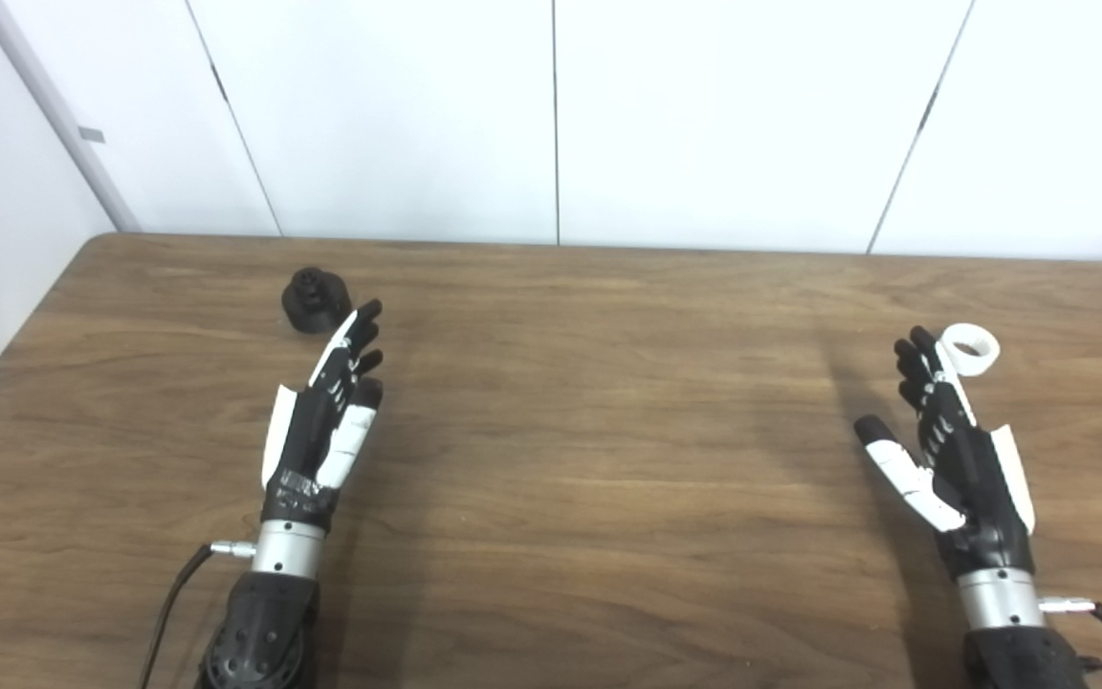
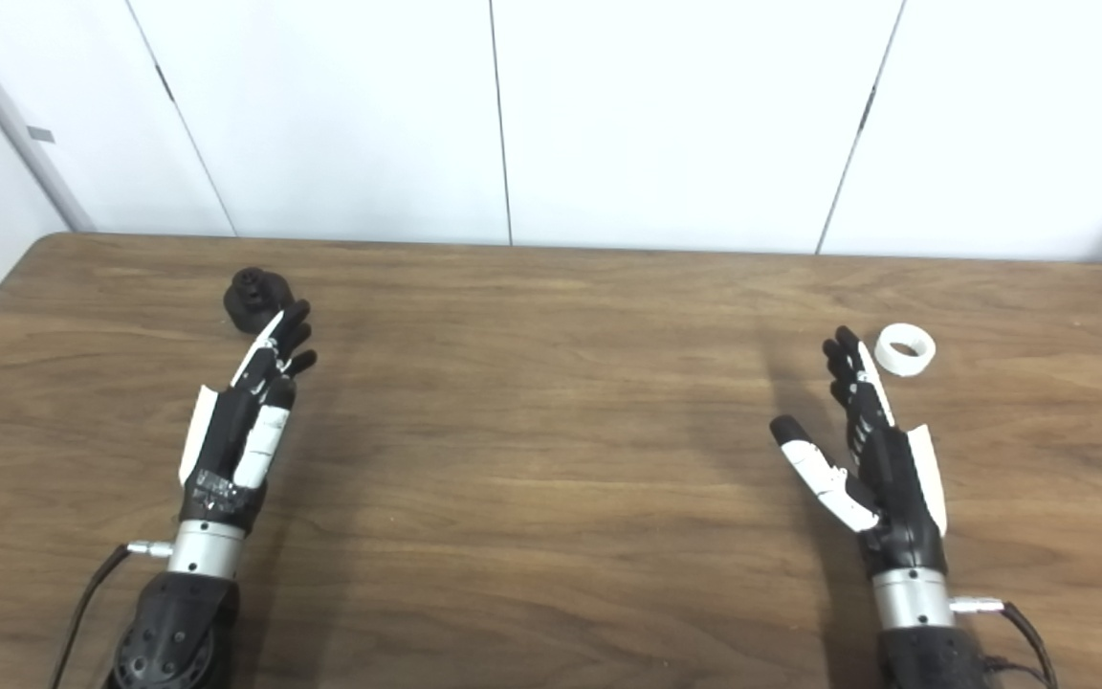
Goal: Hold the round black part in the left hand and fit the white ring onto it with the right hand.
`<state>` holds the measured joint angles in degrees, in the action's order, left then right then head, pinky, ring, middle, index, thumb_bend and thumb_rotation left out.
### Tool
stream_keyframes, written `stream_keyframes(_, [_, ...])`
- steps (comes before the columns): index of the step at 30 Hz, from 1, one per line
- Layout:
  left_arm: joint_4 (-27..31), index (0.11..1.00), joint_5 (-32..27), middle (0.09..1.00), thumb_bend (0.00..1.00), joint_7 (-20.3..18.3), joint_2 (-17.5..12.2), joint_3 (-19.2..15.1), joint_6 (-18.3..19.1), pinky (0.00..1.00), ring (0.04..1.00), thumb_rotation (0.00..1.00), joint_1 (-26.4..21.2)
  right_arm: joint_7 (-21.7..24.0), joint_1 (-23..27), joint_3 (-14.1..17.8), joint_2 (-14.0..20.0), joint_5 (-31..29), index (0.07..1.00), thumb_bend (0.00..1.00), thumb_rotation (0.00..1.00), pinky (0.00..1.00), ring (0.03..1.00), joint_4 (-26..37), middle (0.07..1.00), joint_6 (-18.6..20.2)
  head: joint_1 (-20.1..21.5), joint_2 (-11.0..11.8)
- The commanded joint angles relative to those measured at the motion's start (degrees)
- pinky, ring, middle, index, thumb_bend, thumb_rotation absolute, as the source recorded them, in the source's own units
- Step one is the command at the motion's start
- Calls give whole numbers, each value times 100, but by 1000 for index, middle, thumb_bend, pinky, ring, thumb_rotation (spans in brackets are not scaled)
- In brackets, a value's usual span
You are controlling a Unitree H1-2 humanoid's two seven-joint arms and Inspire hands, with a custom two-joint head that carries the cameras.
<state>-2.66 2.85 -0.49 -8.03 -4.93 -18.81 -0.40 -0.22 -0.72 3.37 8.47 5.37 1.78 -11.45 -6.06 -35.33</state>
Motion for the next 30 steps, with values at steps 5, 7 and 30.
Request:
stream_keyframes(5, [-509, 938, 36, 968, 738, 43, 33, 35, -102, 902, 956, 884, 245, -4, -142, -21, -50, -86, 965, 486, 582, 942, 959, -374, 945, -200, 2, -5])
stream_keyframes(7, [-518, 940, 18, 970, 729, 30, 29, 37, -120, 907, 958, 885, 243, 5, -146, -28, -44, -85, 966, 483, 583, 944, 959, -362, 946, -198, 9, -12])
stream_keyframes(30, [-1053, 818, 2015, 890, 878, 1582, -430, 429, -810, 886, 898, 373, -183, 70, -67, 10, 39, -267, 968, 434, 515, 962, 968, -833, 953, -564, -483, 541])
